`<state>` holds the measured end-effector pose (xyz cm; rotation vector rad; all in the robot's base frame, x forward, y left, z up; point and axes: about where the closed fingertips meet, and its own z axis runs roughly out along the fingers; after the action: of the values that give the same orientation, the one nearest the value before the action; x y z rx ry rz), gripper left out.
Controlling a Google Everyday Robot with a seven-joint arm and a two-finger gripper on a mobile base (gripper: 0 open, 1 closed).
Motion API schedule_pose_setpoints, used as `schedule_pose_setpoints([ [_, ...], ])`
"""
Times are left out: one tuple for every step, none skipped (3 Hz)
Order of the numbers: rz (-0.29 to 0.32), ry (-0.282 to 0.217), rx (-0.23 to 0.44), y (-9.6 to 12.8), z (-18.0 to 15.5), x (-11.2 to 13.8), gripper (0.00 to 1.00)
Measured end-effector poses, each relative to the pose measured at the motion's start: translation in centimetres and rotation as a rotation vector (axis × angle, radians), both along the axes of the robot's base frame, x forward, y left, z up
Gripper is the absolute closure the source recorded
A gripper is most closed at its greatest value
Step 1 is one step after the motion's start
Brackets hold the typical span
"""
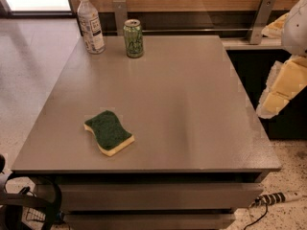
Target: Move green can near sponge
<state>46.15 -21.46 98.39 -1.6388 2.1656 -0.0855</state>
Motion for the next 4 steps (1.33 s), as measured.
schedule_pose_setpoints([
  [-0.030,-0.053,0.139,1.1,-0.6,4.0,0.00],
  [-0.036,-0.122,0.342,3.8,-1.8,8.8,0.00],
  [-0.015,-0.209,0.547,6.9,-1.8,12.5,0.00],
  [-0.009,-0.332,0.723,9.9,-0.1,16.3,0.00],
])
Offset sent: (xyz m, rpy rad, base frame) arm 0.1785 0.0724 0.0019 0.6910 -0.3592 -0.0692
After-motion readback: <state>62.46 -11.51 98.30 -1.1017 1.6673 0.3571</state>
